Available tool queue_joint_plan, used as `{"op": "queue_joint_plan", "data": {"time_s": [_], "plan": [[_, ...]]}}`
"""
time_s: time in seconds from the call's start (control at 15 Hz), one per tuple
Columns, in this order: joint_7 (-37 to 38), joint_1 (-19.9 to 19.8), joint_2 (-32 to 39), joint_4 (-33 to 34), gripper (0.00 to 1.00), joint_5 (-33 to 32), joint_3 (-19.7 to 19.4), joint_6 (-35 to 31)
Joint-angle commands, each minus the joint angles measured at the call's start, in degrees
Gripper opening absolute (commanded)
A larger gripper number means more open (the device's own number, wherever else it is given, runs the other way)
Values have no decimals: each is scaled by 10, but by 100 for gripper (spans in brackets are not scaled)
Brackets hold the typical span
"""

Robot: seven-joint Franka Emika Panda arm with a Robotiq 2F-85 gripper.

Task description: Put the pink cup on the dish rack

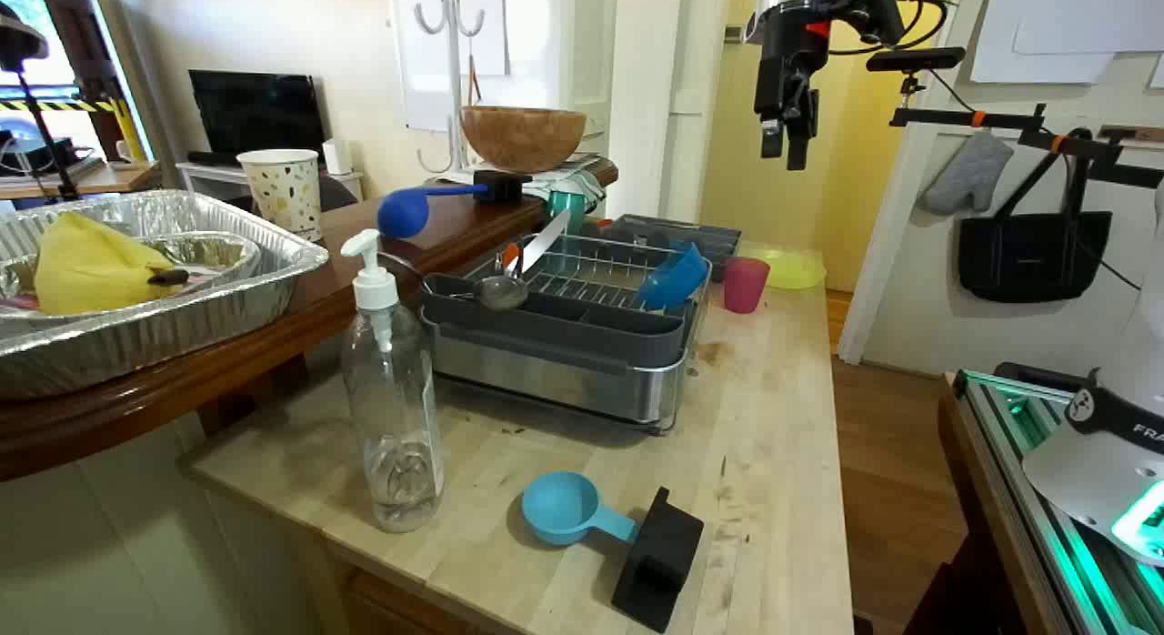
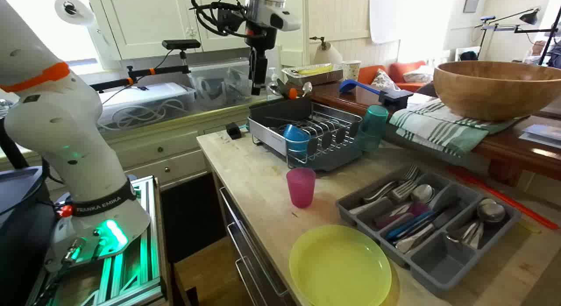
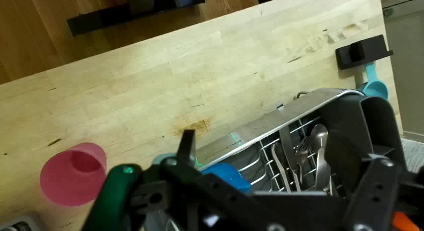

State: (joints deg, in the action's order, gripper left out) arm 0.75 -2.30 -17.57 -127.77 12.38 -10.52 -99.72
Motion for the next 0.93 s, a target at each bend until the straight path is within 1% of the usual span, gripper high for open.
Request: {"op": "queue_joint_plan", "data": {"time_s": [0.0, 0.13, 0.27, 0.33, 0.4, 0.6, 0.87], "plan": [[-4, -15, 1, 1, 100, 4, 13, 2], [-4, -15, 1, 1, 100, 4, 13, 2], [23, -36, 7, 2, 100, 4, 2, -11], [32, -52, 5, 1, 100, 15, -12, -15], [39, -66, 1, 0, 100, 10, -20, -21], [35, -111, 6, -1, 100, 16, -59, -45], [9, -145, 46, 4, 100, 49, -109, -90]]}}
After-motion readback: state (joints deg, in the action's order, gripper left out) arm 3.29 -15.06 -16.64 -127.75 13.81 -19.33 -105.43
